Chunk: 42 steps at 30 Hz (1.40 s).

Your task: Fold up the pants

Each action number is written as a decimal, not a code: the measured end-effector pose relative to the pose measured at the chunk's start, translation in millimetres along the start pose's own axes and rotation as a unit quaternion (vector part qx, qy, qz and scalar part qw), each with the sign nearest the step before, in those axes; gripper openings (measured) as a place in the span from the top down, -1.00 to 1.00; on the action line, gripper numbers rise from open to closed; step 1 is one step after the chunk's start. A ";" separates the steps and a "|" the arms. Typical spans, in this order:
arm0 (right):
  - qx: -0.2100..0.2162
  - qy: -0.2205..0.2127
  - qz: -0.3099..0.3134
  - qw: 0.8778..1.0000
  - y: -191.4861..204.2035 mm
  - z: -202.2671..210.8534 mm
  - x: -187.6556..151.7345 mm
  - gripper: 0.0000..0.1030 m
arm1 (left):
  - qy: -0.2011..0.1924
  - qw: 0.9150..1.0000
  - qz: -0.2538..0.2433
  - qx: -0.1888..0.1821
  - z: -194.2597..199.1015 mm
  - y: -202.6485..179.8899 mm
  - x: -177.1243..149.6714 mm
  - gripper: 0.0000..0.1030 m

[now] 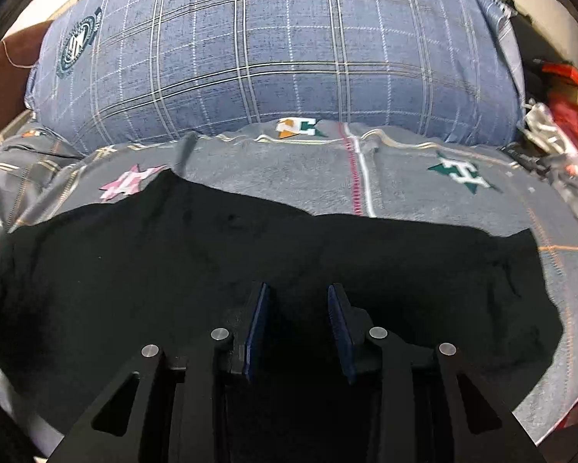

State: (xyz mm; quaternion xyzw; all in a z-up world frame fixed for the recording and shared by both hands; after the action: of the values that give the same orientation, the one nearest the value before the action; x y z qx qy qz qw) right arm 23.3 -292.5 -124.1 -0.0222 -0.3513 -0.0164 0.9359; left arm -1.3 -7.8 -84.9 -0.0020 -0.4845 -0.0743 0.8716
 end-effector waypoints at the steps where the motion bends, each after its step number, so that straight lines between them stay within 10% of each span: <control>1: -0.007 -0.002 0.003 1.000 0.0 -0.2 0.2 0.33 | 0.002 1.000 0.000 -0.002 0.7 -1.1 1.3 -1.00; 25: -0.048 -0.028 0.050 0.997 3.6 -6.9 4.4 0.32 | 0.009 0.997 -0.077 -0.020 -27.4 -79.7 47.2 -1.00; 42: 0.026 -0.014 -0.028 0.999 -39.6 3.1 10.3 0.32 | 0.008 0.994 -0.097 -0.042 -34.1 -133.3 74.6 -1.00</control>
State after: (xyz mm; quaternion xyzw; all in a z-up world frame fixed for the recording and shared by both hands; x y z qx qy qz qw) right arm 27.1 -332.0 -113.8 0.0121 -0.3653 -0.0336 0.9302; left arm 48.7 -151.7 -49.1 0.0089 -0.4716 -0.1794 0.8633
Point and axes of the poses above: each gripper's, at about its wrist camera, not at the fingertips, and z roughly against the way its jaws point, y to its left, x to its top, the point moved 4 cm from there along -z, roughly the way its jaws point
